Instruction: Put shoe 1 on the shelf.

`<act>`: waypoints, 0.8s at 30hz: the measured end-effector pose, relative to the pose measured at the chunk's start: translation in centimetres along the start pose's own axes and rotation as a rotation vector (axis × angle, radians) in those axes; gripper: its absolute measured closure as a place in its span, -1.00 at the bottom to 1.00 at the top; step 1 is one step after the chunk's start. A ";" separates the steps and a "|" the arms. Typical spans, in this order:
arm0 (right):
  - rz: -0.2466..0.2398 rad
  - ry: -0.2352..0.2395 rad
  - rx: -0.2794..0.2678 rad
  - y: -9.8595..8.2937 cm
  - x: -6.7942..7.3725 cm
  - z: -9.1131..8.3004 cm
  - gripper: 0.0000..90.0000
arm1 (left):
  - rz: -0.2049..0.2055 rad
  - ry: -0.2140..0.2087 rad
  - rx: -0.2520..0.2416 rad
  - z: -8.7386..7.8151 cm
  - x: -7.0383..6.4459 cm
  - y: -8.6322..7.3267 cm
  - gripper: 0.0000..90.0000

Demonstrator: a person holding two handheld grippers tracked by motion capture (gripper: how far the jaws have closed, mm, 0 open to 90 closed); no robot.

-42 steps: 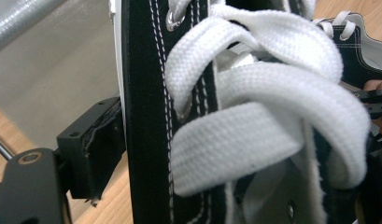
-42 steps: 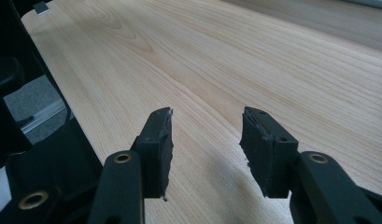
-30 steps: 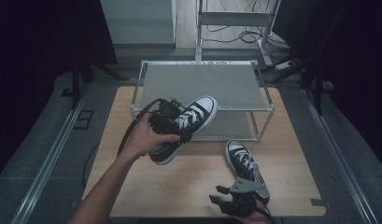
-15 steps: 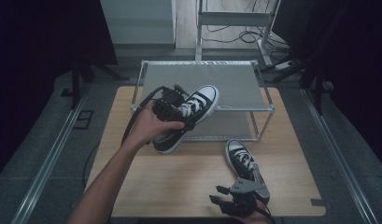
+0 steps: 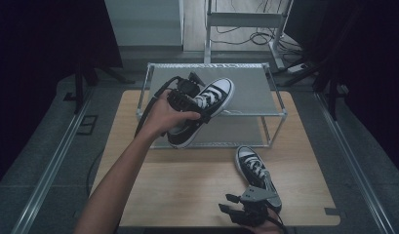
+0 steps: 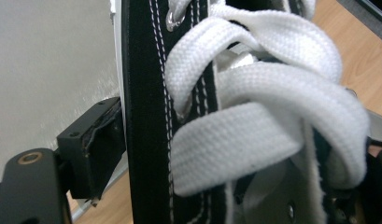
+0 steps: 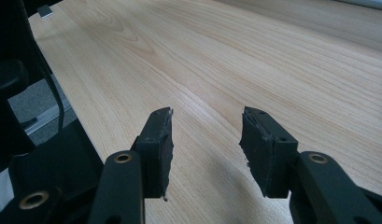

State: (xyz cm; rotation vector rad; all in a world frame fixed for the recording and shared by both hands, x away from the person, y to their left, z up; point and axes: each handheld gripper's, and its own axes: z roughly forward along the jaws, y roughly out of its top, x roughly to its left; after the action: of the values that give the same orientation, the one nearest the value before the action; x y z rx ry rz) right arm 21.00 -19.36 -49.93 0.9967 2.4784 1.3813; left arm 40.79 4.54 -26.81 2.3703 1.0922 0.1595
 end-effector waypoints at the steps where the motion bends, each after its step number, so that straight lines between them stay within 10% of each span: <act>1: 0.001 0.001 0.000 0.0 0.0 0.0 0.19 | -0.007 -0.001 0.000 0.1 0.1 0.4 -0.64; 24: 0.011 0.022 -0.001 -0.1 0.3 0.1 0.18 | -0.147 0.056 0.037 3.4 1.6 7.7 -0.64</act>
State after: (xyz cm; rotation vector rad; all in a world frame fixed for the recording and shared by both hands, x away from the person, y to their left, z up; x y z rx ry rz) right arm 20.77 -19.10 -49.98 1.0023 2.4919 1.4042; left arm 48.12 0.14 -26.03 2.3193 1.3018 0.1553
